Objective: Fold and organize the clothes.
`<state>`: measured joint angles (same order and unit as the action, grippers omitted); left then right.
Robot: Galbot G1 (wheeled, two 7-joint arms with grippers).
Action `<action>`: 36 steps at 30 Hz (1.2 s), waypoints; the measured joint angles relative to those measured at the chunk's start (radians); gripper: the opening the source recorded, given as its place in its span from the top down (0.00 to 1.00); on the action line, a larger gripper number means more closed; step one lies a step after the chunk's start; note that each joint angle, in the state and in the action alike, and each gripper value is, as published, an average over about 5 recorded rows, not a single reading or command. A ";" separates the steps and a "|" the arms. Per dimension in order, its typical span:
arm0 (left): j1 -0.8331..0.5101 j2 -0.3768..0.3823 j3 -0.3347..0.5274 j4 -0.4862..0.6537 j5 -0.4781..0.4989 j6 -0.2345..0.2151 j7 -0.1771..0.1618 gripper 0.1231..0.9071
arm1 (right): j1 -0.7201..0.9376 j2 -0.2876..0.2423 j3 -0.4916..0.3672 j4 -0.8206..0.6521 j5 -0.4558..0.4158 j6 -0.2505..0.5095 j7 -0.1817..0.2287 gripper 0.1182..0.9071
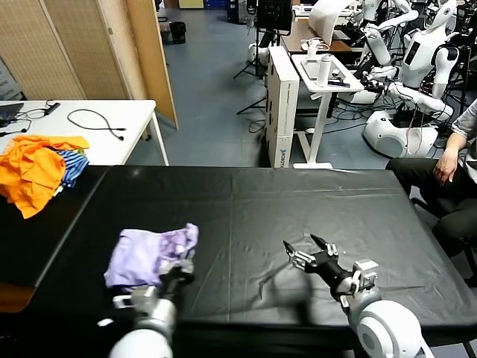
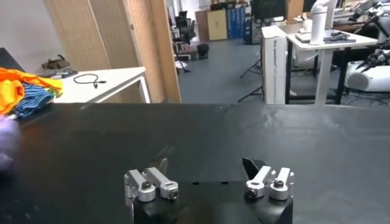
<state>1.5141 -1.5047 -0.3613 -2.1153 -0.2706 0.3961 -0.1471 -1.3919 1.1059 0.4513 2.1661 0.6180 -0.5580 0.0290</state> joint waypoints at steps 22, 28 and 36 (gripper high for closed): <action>-0.001 0.068 -0.023 -0.139 0.039 -0.114 0.061 0.00 | 0.161 -0.001 -0.184 -0.108 0.289 -0.142 0.043 0.00; 0.013 0.140 -0.116 -0.166 0.014 -0.114 0.053 0.00 | 0.229 0.055 -0.287 -0.168 0.291 -0.143 0.052 0.00; 0.037 0.156 -0.164 -0.199 -0.010 -0.102 0.040 0.00 | 0.292 0.132 -0.368 -0.262 0.284 -0.138 0.052 0.16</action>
<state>1.5514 -1.3486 -0.5250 -2.3143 -0.2805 0.2941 -0.1067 -1.1004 1.2382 0.0830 1.9043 0.9018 -0.6958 0.0812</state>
